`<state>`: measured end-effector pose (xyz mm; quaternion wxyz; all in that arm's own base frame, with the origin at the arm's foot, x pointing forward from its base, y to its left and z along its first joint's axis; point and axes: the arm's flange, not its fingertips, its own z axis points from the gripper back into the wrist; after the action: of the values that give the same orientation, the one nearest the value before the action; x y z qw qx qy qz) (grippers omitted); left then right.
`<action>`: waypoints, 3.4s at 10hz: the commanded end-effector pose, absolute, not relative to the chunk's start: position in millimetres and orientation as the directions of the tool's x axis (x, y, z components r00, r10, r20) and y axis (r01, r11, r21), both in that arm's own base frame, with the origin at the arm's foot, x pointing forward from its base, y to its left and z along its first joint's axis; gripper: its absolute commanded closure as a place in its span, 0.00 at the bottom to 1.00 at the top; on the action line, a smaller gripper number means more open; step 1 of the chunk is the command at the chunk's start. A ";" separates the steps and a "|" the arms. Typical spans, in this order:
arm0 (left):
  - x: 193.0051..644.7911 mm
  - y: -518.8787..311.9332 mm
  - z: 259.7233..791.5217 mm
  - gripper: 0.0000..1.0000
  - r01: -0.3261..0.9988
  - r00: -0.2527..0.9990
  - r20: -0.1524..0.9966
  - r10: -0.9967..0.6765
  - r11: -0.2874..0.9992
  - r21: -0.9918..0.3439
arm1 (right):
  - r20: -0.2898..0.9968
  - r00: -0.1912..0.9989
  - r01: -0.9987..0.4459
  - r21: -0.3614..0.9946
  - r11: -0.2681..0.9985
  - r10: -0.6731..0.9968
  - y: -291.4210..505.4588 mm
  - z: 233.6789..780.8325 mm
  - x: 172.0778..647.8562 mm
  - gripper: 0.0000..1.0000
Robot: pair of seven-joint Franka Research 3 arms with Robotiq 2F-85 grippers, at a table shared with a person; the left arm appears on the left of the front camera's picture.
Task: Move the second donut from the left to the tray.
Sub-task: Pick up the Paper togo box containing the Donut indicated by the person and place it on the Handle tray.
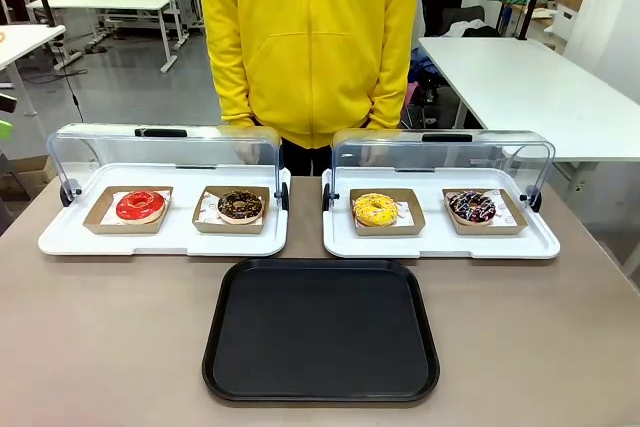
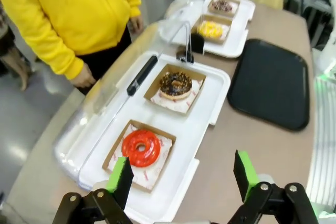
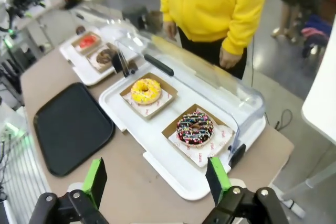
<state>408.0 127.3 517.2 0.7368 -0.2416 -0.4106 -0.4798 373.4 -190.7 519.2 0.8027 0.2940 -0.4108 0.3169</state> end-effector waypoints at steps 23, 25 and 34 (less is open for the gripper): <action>413.7 104.1 519.1 0.00 0.911 0.153 0.887 -0.435 0.410 0.044 | 0.863 0.446 -0.758 0.224 0.612 0.237 -202.1 508.3 369.1 0.00; 413.7 104.1 519.1 0.00 0.911 0.153 0.887 -0.435 0.410 0.044 | 0.863 0.446 -0.758 0.224 0.612 0.237 -202.1 508.3 369.1 0.00; 413.7 104.1 519.1 0.00 0.911 0.153 0.887 -0.435 0.410 0.044 | 0.863 0.446 -0.758 0.224 0.612 0.237 -202.1 508.3 369.1 0.00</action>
<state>411.0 105.4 517.0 0.7160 -0.2613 -0.4393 -0.4755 365.4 -200.3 507.1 0.8029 0.3083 -0.4079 0.3065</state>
